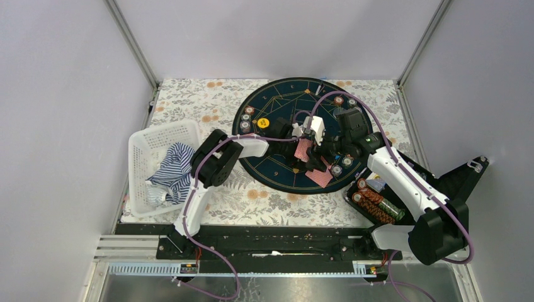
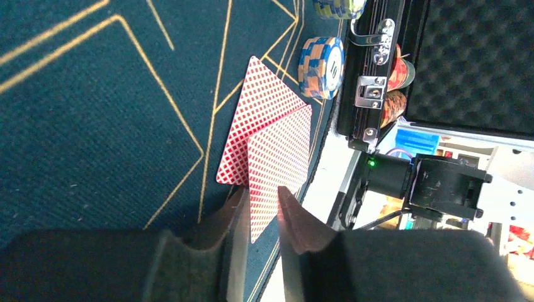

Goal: Distribute texas hold em gaming equipment

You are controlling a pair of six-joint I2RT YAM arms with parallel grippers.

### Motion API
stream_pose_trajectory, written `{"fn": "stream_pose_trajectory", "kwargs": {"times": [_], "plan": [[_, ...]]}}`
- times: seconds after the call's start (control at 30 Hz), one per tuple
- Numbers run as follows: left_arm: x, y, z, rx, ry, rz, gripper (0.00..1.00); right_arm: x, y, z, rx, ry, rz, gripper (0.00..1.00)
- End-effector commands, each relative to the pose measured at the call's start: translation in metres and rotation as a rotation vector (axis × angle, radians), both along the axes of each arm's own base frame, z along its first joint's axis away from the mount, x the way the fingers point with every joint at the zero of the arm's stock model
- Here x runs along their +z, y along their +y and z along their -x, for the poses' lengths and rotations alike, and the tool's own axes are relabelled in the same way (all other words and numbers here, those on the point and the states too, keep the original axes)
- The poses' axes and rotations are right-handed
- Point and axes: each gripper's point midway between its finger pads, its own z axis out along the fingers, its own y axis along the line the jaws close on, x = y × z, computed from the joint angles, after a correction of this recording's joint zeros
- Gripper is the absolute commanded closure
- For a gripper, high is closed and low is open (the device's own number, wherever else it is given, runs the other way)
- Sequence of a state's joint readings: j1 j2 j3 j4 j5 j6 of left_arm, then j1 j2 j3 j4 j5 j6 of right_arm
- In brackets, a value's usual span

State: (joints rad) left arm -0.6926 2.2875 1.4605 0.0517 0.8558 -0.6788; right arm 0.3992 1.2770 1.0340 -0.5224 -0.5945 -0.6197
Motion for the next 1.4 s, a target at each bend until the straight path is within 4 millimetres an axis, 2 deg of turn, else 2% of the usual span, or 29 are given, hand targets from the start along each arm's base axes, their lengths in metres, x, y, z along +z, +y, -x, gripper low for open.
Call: {"fn": "stream_pose_trajectory", "kwargs": {"times": [0.0,0.17,0.33,0.5,0.63,0.67,0.7,0.73,0.83,0.93,1.2,1.37], "plan": [[0.031,-0.006,-0.022,0.029,-0.132,0.023,0.70,0.018,0.005,-0.002,0.018,-0.058,-0.042,1.00],[0.044,0.004,-0.023,0.052,-0.174,0.002,0.54,0.019,0.005,-0.002,0.017,-0.058,-0.045,1.00],[0.065,0.034,-0.032,0.123,-0.216,-0.033,0.43,0.022,0.006,-0.002,0.015,-0.060,-0.052,1.00],[0.092,0.075,-0.045,0.191,-0.253,-0.044,0.40,0.022,0.006,-0.002,0.013,-0.058,-0.055,1.00],[0.139,0.109,-0.049,0.217,-0.283,0.066,0.40,0.020,0.006,-0.002,0.014,-0.056,-0.051,1.00],[0.160,0.115,-0.046,0.209,-0.323,0.105,0.39,0.019,0.006,-0.002,0.015,-0.055,-0.051,1.00],[0.168,0.118,-0.043,0.199,-0.339,0.126,0.39,0.018,0.006,-0.002,0.014,-0.054,-0.051,1.00],[0.185,0.121,-0.036,0.186,-0.374,0.157,0.38,0.017,0.006,-0.002,0.014,-0.052,-0.050,1.00],[0.208,0.118,-0.014,0.139,-0.383,0.226,0.32,0.014,0.007,-0.002,0.021,-0.045,-0.050,1.00],[0.213,0.106,0.005,0.081,-0.367,0.249,0.30,0.012,0.008,0.000,0.031,-0.034,-0.053,1.00],[0.198,0.074,0.024,-0.001,-0.292,0.234,0.25,0.014,0.011,0.004,0.051,-0.024,-0.068,1.00],[0.187,0.062,0.024,-0.012,-0.273,0.207,0.28,0.014,0.012,0.005,0.056,-0.022,-0.072,1.00]]}}
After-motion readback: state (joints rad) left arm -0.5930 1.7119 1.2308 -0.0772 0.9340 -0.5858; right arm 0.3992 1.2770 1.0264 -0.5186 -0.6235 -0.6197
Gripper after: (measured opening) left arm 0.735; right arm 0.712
